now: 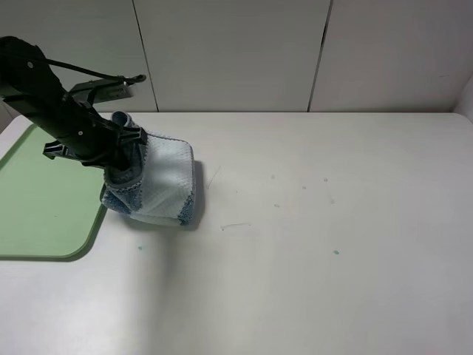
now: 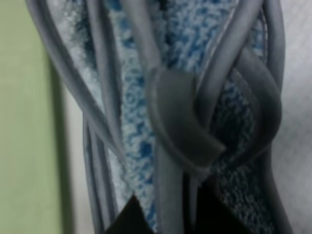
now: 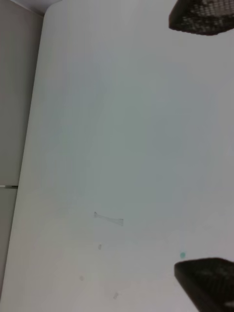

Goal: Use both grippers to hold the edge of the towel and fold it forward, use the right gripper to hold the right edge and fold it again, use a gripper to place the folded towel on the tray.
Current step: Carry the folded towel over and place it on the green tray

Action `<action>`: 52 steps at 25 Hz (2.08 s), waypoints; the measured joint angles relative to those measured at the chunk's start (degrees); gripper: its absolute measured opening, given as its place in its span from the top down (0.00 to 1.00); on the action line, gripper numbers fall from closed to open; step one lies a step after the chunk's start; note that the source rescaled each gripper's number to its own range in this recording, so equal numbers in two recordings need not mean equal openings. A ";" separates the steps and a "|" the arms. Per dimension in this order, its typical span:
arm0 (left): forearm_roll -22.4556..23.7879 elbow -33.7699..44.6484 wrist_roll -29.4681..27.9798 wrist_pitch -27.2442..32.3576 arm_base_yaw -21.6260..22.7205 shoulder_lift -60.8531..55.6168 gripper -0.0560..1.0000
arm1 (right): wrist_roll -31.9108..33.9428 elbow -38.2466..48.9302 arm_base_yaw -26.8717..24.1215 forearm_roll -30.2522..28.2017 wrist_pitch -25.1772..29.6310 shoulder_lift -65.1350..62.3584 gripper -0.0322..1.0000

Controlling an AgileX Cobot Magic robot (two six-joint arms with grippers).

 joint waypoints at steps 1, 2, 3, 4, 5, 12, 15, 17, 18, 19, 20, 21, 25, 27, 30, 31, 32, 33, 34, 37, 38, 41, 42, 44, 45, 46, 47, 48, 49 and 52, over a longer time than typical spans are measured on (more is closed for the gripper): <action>0.14 0.54 0.08 0.19 0.74 -0.75 0.88 | 0.00 0.00 0.00 0.00 0.00 0.00 0.00; 0.30 1.06 0.25 0.32 1.50 -1.67 0.88 | 0.00 0.00 0.00 0.00 0.00 0.00 0.00; 0.64 1.58 0.54 0.39 2.13 -2.61 0.88 | 0.00 0.00 0.00 0.00 0.00 0.00 0.00; 0.90 1.99 0.75 0.45 2.90 -3.53 0.88 | 0.00 0.00 0.00 0.00 0.00 0.00 0.00; 1.03 2.44 1.03 0.61 3.66 -4.27 0.88 | 0.00 0.00 0.00 0.00 0.00 0.00 0.00; 2.72 4.65 1.45 2.42 7.99 -10.13 0.88 | 0.00 0.00 0.00 0.00 -0.06 0.00 0.00; 3.23 4.65 1.70 3.45 9.55 -12.40 0.88 | 0.00 0.00 0.00 0.00 -0.06 0.00 0.00; 4.10 4.65 1.91 4.30 10.69 -13.41 0.88 | 0.00 0.00 0.00 0.00 -0.06 0.00 0.00; 4.63 4.65 1.98 4.77 11.14 -13.88 0.88 | 0.00 0.00 0.00 0.00 -0.06 0.00 0.00; 5.39 4.72 2.18 5.03 11.71 -14.09 0.88 | 0.00 0.00 0.00 0.00 -0.06 0.00 0.00; 5.91 4.83 2.32 5.28 12.30 -14.41 0.88 | 0.00 0.00 0.00 0.00 -0.06 0.00 0.00; 6.59 5.08 2.43 5.34 12.86 -14.61 0.88 | 0.00 0.00 0.00 0.00 -0.06 0.00 0.00; 7.71 6.75 2.81 4.55 15.51 -14.66 0.88 | 0.00 0.00 0.00 0.00 -0.06 0.00 0.00; 8.51 8.06 2.99 2.92 16.63 -14.66 0.88 | 0.00 0.00 0.00 0.00 -0.06 0.00 0.00; 9.00 10.30 3.89 -0.61 17.81 -14.66 0.88 | 0.00 0.00 0.00 0.00 -0.06 0.00 0.00; 9.04 11.15 4.02 -1.87 18.14 -14.66 0.88 | 0.00 0.00 0.00 0.00 -0.06 0.00 0.00; 9.12 11.89 4.07 -3.00 18.36 -14.66 0.88 | 0.00 0.00 0.00 0.00 -0.06 0.00 0.00; 9.22 12.81 4.07 -4.25 18.50 -14.66 0.88 | 0.00 0.00 0.00 0.00 -0.06 0.00 0.00; 9.69 13.79 4.07 -5.53 18.62 -14.66 0.88 | 0.00 0.00 0.00 0.00 -0.06 0.00 0.00; 11.20 16.53 4.07 -9.67 18.81 -14.72 0.88 | 0.00 0.00 0.00 0.00 -0.01 0.00 0.00; 11.49 17.49 4.09 -11.17 18.88 -14.72 0.88 | 0.00 0.00 0.00 0.00 -0.01 0.00 0.00; 11.97 20.00 4.14 -14.66 19.21 -14.76 0.88 | 0.00 0.00 0.00 0.00 -0.01 0.00 0.00; 11.97 20.68 4.14 -15.51 19.38 -14.76 0.88 | 0.00 0.00 0.00 0.00 -0.01 0.00 0.00; 12.02 21.52 4.20 -16.56 19.44 -14.76 0.88 | 0.00 0.00 0.00 0.00 -0.01 0.00 0.00; 12.02 21.78 4.20 -16.82 19.44 -14.76 0.88 | 0.00 0.00 0.00 0.00 -0.01 0.00 0.00; 12.08 21.94 4.20 -17.00 19.44 -14.78 0.88 | 0.00 0.00 0.00 0.00 -0.01 0.00 0.00; 12.08 22.00 4.20 -17.12 19.44 -14.78 0.88 | 0.00 0.00 0.00 0.00 -0.01 0.00 0.00; 12.12 22.14 4.20 -17.13 19.44 -14.78 0.87 | 0.00 0.00 0.00 0.00 -0.01 0.00 0.00; 12.12 22.29 4.20 -17.22 19.44 -14.78 0.85 | 0.00 0.00 0.00 0.00 -0.01 0.00 0.00; 12.14 22.34 4.24 -16.78 19.44 -14.01 0.72 | 0.00 0.00 0.00 0.00 -0.01 0.00 0.00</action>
